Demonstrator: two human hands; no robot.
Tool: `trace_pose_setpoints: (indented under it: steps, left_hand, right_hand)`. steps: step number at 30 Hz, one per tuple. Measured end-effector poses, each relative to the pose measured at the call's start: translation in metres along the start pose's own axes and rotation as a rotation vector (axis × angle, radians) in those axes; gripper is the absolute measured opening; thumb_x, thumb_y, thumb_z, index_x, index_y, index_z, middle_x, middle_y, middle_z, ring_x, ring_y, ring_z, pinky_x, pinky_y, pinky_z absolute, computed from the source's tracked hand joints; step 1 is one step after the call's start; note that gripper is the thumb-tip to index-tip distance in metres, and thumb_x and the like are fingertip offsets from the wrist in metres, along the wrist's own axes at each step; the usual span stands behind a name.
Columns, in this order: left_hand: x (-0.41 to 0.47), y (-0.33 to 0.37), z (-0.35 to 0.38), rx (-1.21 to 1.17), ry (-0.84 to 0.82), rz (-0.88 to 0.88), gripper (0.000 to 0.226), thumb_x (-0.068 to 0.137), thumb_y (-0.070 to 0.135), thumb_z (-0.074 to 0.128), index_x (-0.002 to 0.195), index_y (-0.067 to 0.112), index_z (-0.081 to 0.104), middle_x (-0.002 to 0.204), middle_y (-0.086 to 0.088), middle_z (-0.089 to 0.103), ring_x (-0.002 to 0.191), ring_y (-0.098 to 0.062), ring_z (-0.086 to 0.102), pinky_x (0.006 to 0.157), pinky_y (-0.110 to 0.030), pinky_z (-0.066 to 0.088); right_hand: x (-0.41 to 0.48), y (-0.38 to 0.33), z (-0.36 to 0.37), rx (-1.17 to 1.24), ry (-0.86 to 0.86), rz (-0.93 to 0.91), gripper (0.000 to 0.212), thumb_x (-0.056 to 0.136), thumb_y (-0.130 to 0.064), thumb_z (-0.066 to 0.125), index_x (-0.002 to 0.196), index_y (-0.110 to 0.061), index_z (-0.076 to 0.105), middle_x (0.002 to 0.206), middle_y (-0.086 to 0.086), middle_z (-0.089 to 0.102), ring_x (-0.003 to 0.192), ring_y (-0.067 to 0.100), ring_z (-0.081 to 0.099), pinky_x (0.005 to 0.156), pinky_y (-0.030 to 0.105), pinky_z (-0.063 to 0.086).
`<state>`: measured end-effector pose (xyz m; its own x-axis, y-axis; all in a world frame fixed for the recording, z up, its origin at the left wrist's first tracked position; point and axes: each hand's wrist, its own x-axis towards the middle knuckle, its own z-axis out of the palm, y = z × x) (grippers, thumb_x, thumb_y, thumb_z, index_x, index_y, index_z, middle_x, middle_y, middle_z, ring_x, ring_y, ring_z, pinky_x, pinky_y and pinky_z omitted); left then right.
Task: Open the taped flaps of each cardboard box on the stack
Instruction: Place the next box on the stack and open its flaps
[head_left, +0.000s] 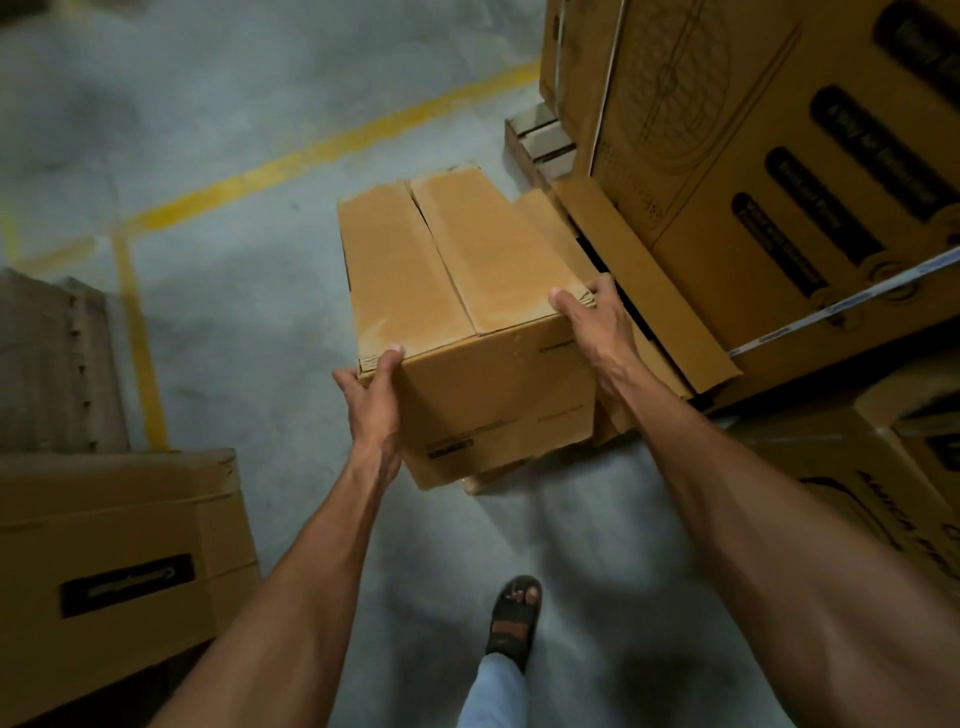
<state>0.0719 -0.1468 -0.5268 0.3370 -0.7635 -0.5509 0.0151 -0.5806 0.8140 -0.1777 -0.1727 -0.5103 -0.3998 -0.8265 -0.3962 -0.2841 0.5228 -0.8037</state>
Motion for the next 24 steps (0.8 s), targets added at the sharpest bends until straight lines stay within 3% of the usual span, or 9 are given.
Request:
trace_pose_setpoints:
  steps: [5, 9, 12, 18, 24]
  left_hand:
    - [-0.066, 0.031, -0.027, -0.036, 0.037, 0.041, 0.050, 0.096, 0.053, 0.060, 0.116, 0.018, 0.031, 0.100, 0.000, 0.045, 0.086, -0.013, 0.047, 0.066, -0.033, 0.037]
    - [-0.136, 0.066, -0.049, -0.080, 0.064, 0.144, 0.055, 0.089, 0.058, 0.065, 0.115, 0.020, 0.034, 0.101, -0.001, 0.049, 0.088, -0.018, 0.050, 0.071, -0.036, 0.040]
    - [-0.204, 0.094, -0.068, -0.066, 0.091, 0.230, 0.060, 0.081, 0.064, 0.065, 0.109, 0.021, 0.034, 0.096, -0.003, 0.050, 0.085, -0.023, 0.051, 0.072, -0.039, 0.042]
    - [-0.364, 0.122, -0.103, -0.047, 0.114, 0.407, 0.052, 0.088, 0.058, 0.064, 0.110, 0.019, 0.038, 0.092, -0.001, 0.050, 0.078, -0.015, 0.047, 0.068, -0.034, 0.039]
    - [-0.496, 0.125, -0.129, -0.040, 0.035, 0.546, 0.054, 0.087, 0.058, 0.065, 0.113, 0.018, 0.039, 0.094, 0.000, 0.053, 0.080, -0.015, 0.050, 0.072, -0.036, 0.044]
  right_hand:
    - [-0.051, -0.046, -0.034, 0.013, 0.000, -0.108, 0.042, 0.093, -0.047, 0.061, 0.118, -0.017, 0.044, 0.109, 0.009, 0.058, 0.092, 0.027, 0.055, 0.062, 0.034, 0.037]
    - [-0.116, -0.079, -0.076, 0.049, 0.039, -0.192, 0.041, 0.094, -0.047, 0.059, 0.116, -0.015, 0.045, 0.106, 0.007, 0.060, 0.091, 0.027, 0.058, 0.069, 0.037, 0.043]
    - [-0.177, -0.096, -0.116, 0.094, 0.102, -0.260, 0.035, 0.096, -0.044, 0.057, 0.112, -0.015, 0.045, 0.097, 0.002, 0.056, 0.081, 0.019, 0.054, 0.064, 0.034, 0.041]
    - [-0.316, -0.102, -0.204, 0.201, 0.215, -0.393, 0.032, 0.099, -0.042, 0.055, 0.108, -0.012, 0.048, 0.086, -0.003, 0.051, 0.074, 0.014, 0.048, 0.060, 0.031, 0.037]
    - [-0.441, -0.082, -0.279, 0.287, 0.306, -0.443, 0.034, 0.099, -0.047, 0.052, 0.106, -0.013, 0.048, 0.096, 0.002, 0.057, 0.088, 0.022, 0.058, 0.070, 0.038, 0.045]
